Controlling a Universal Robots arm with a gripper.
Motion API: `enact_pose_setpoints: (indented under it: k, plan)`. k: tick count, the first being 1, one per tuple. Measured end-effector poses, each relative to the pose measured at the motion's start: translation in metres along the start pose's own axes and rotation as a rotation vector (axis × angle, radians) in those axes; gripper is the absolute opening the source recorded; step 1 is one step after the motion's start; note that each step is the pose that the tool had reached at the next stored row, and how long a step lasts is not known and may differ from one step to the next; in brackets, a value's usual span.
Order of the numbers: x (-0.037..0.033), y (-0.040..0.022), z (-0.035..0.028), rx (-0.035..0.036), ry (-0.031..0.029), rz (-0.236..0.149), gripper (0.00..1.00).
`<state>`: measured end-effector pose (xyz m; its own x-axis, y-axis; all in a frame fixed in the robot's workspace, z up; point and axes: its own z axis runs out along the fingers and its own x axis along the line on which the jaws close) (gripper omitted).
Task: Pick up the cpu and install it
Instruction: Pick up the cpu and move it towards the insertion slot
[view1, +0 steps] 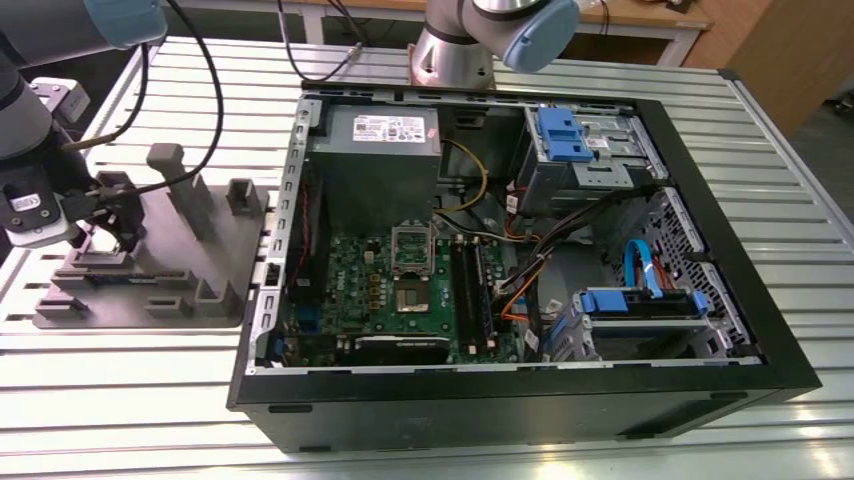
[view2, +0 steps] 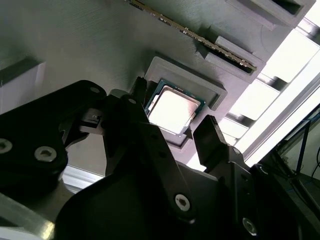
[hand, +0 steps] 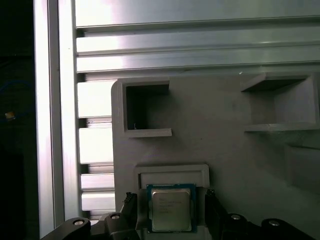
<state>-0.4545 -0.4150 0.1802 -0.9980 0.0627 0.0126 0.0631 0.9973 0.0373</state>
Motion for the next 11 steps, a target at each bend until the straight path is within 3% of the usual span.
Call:
enact_pose_setpoints:
  k: [8,10,11]
  plan:
    - [0.0,0.0,0.0001,0.0,-0.0001,0.0,0.65]
    - [0.0,0.0,0.0001,0.0,-0.0001,0.0,0.63]
    - [0.0,0.0,0.0001,0.0,-0.0001,0.0,0.56]
